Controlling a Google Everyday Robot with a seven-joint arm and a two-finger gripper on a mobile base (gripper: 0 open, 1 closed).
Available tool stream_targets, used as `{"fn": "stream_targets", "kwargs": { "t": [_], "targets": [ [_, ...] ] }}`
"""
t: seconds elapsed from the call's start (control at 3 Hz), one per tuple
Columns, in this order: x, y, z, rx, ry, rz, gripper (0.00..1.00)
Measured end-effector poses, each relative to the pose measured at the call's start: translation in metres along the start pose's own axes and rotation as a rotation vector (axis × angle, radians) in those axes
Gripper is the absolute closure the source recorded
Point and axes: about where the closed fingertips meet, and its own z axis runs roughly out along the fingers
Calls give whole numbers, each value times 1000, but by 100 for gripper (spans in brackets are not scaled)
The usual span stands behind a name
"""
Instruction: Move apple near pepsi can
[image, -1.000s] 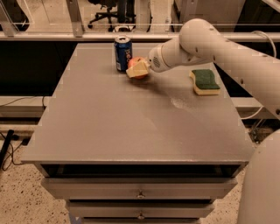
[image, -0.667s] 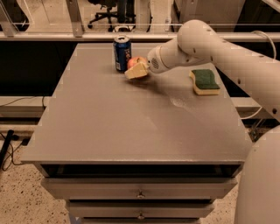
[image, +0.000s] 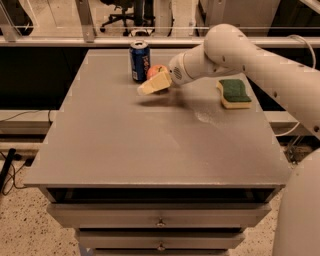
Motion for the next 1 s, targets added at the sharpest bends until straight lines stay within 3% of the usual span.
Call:
{"fn": "stream_targets", "kwargs": {
  "t": [0.33, 1.0],
  "targets": [
    [-6, 6, -23, -11, -39, -49, 0],
    [0, 13, -114, -46, -147, -224, 0]
  ]
}}
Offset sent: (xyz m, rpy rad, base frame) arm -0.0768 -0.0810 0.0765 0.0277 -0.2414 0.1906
